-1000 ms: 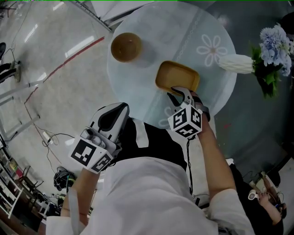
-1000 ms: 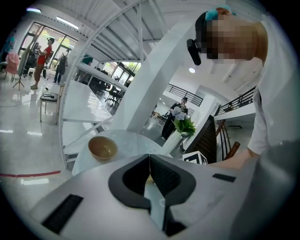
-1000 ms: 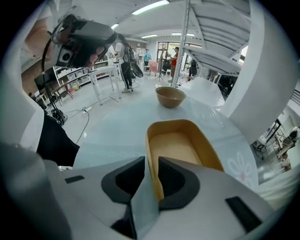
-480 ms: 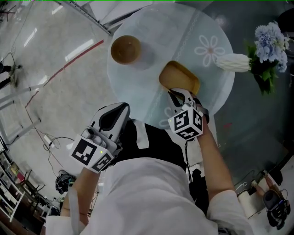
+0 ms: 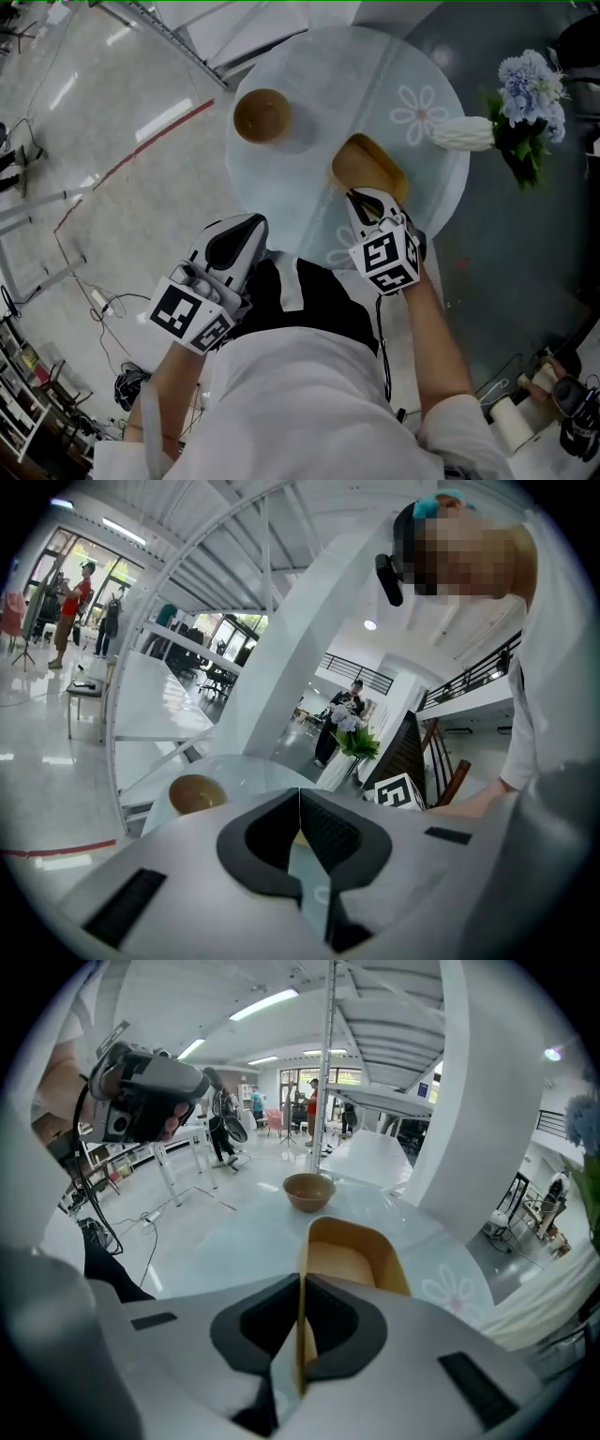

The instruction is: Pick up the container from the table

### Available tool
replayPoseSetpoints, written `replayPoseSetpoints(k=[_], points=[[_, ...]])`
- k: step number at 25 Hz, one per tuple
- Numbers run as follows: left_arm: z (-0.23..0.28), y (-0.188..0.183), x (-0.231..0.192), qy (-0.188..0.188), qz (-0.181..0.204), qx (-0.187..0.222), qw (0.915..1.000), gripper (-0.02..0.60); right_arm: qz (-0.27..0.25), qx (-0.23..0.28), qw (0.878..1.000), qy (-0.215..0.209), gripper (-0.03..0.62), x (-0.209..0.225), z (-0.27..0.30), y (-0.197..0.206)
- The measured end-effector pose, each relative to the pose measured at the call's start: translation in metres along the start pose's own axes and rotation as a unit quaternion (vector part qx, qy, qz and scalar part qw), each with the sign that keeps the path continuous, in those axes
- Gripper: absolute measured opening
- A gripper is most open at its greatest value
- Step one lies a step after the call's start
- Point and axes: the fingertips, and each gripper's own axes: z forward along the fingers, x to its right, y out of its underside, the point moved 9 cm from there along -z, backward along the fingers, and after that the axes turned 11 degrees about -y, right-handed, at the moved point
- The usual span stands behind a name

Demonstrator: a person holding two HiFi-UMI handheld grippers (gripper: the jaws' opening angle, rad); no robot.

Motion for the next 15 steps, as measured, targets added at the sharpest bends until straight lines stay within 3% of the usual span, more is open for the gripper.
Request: replayPoseSetpoints(k=[15], points=[[-0.019,-0.051,0.015,0.025,0.045,0.051,0.9973,0.021,-0.006,0.067,0.996,0.057,0.034,-0.009,-0.062,-0.049]])
